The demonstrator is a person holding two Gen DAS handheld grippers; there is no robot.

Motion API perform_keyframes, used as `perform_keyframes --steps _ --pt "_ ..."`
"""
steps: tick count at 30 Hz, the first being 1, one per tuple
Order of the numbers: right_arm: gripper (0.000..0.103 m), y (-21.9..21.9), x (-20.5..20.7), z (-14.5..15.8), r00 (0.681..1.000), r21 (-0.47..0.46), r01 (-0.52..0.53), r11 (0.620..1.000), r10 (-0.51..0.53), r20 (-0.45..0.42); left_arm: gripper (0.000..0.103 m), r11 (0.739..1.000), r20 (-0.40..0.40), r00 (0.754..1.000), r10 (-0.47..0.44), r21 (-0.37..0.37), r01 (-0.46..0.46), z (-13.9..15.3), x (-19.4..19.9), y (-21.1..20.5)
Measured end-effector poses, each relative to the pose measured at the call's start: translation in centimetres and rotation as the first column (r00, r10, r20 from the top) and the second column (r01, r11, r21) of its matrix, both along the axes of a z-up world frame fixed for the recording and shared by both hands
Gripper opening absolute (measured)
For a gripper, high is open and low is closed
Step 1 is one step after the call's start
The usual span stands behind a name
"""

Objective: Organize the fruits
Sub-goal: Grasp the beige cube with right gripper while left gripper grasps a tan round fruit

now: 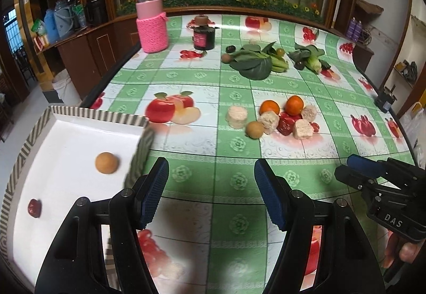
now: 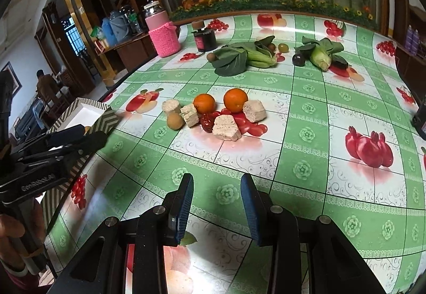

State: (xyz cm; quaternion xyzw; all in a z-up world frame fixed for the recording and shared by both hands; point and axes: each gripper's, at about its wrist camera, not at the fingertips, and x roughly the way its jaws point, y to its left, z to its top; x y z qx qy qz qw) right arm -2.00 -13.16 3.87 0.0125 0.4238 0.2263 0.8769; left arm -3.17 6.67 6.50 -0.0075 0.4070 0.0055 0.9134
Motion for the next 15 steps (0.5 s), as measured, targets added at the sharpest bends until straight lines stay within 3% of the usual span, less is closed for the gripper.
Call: perform_keyframes --steps 15 --pt "0.038 1.4 2.6 -0.3 1.000 -0.055 -0.026 0.998 0.027 0.010 0.067 0.999 -0.037 0.999 -0.002 -0.040 0.001 -1.2 1.9 -0.7"
